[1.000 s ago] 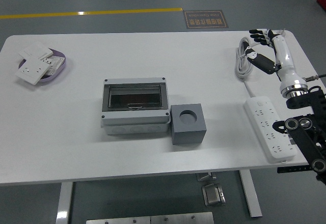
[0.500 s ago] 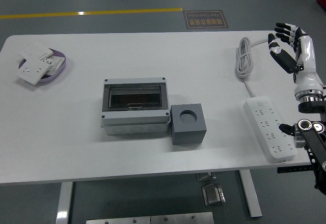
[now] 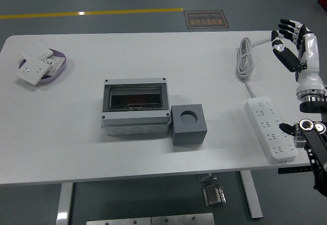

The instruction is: Pick up the cylinder from the cube,place it in the box,flap close box

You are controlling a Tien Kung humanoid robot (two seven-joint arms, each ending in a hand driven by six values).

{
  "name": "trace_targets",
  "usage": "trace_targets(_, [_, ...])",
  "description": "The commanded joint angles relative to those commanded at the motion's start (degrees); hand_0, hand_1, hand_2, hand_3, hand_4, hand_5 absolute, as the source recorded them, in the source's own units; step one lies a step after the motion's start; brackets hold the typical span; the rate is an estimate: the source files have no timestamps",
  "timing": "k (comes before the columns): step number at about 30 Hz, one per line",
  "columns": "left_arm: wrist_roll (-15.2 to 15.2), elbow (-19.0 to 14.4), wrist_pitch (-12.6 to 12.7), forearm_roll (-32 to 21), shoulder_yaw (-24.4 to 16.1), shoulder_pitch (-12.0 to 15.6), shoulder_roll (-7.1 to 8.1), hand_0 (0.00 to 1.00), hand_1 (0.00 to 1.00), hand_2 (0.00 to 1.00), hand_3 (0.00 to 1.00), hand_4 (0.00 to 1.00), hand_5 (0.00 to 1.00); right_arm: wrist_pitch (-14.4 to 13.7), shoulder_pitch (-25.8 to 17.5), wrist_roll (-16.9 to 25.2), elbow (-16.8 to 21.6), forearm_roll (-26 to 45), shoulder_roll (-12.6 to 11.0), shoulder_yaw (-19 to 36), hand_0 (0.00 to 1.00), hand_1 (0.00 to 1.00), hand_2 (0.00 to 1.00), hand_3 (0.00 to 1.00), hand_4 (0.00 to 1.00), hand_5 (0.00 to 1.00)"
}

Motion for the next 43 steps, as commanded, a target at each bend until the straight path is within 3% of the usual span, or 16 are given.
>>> trace_targets(30, [0.0,0.0,-0.2,-0.4,0.0,0.1,0.52,0.586,0.621,0.564,0.594,0.648,0.244,0.6,0.6,1.7,-1.4,4.1,1.1,-3.9,0.802,0.740,0.735,0.719,0.668,0.288])
trace_targets(43, [0.4,0.0,-0.4,-0.4,-0.6,0.1,1.60,0.586,0.621,0.564,0.594,0.649,0.246,0.6,0.4,1.9,-1.9,4.4,2.1,-4.9,0.801,0.734,0.734,0.720,0.670,0.282])
